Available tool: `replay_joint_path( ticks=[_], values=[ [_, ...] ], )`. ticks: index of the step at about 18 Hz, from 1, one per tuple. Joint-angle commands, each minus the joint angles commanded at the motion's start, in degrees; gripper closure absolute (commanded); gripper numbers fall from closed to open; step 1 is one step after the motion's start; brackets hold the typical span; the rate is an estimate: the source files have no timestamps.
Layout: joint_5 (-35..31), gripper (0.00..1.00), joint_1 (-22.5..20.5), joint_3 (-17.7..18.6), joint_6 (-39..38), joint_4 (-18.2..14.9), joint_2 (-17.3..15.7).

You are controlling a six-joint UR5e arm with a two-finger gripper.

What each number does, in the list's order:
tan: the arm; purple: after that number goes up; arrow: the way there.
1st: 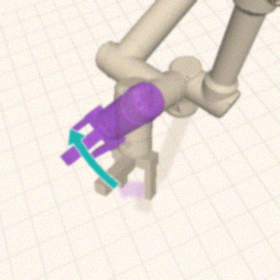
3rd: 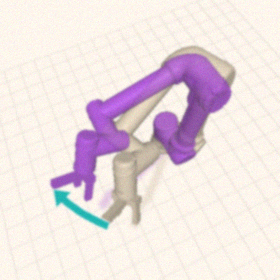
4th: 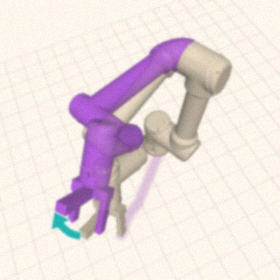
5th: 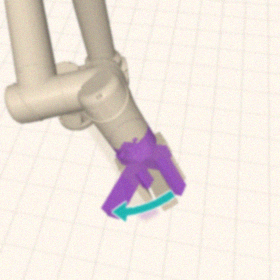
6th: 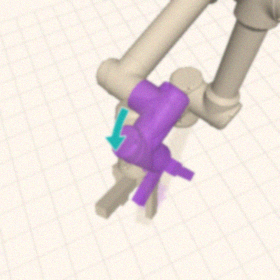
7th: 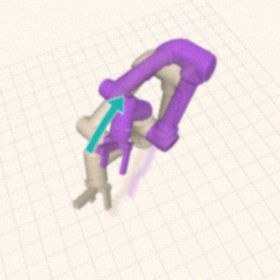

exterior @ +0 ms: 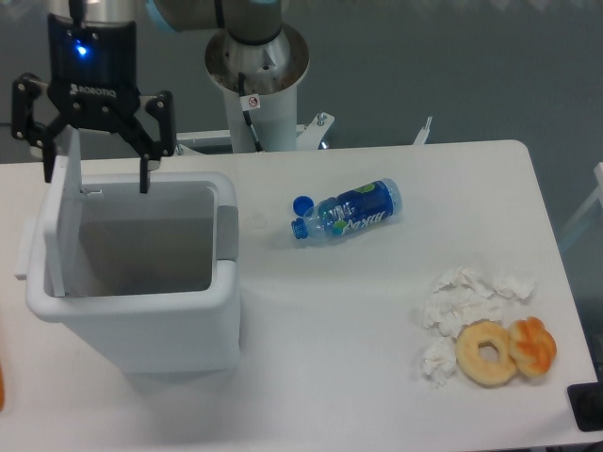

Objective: Close the trash can
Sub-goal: 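Lower the gripper against the raised lid's inner face, then push the lid forward and down over the can opening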

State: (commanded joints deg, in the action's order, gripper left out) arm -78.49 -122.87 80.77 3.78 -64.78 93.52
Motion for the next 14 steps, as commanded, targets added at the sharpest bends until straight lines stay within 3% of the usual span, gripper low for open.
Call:
replay_joint_path(
  ticks=[14],
  values=[
    [-0.4, 0.0, -2.7, 2.3, 4.5, -0.3, 0.0]
  ],
)
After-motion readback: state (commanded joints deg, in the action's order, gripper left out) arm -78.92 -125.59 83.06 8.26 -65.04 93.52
